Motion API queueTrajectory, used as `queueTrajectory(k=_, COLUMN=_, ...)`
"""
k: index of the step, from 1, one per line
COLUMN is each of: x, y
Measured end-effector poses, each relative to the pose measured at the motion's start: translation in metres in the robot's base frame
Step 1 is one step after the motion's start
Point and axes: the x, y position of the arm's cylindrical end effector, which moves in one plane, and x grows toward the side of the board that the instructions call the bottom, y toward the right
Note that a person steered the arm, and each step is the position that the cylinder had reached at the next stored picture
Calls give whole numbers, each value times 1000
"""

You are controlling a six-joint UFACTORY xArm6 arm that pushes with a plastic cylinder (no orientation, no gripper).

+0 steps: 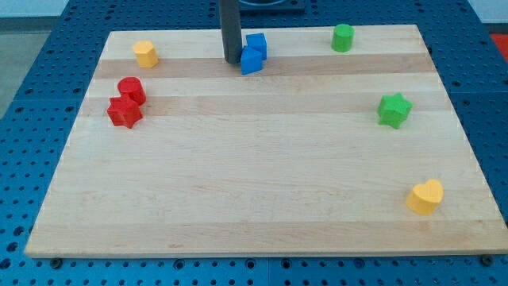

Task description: Place the yellow heart right to the red circle

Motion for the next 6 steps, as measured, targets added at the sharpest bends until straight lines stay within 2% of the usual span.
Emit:
queueTrajectory(k=1, x=-61, y=-23)
queueTrajectory(k=2, x=-74, y=-47)
queueTrajectory(k=3, x=-63, y=-121)
queueTrajectory(k=4, x=-70, y=-161)
queueTrajectory(k=5, x=-66, y=-177)
queueTrajectory(k=6, x=3, y=-155)
